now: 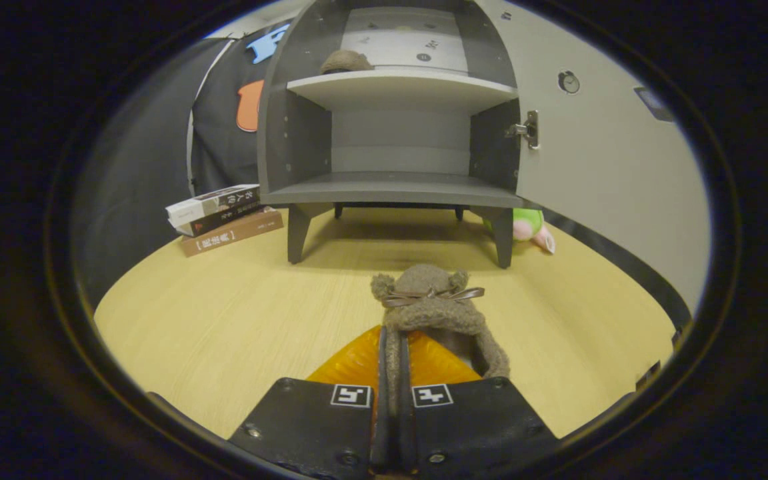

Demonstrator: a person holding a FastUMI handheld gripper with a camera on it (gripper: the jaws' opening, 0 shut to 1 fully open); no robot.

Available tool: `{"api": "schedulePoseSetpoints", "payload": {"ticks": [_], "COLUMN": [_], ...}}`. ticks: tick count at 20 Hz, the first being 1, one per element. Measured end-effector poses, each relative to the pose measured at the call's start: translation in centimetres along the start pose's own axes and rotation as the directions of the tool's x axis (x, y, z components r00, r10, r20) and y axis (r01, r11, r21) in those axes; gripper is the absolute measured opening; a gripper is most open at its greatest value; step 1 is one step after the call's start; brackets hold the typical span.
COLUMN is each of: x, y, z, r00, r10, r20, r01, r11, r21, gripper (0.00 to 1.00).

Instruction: Open the shoe cabinet door, grab the shoes and put them into the shoe cabinet, then close the shoe cabinet door.

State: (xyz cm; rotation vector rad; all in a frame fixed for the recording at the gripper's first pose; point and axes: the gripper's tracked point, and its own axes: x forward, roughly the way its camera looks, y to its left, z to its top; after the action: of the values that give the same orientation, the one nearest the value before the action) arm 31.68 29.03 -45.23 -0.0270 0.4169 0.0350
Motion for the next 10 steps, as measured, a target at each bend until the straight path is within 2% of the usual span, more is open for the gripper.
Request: {"api": "schedulePoseSetpoints", "payload": {"ticks": [4,7,10], "x": [-1.7,-3.6,-6.3], "y": [-0.5,0.3,1.1], "z": [1.2,2.6,6.0], "r00": [0.999,0.997,0.991], "r10": [-0.011,0.021,0.043], "r20": [0.049,0.076,0.130], "r01": [0.012,-0.018,-0.032], "r11": [1.000,0.999,0.996], "r21": [-0.029,-0.048,-0.087], "gripper": [0.09,0.09,0.09]}}
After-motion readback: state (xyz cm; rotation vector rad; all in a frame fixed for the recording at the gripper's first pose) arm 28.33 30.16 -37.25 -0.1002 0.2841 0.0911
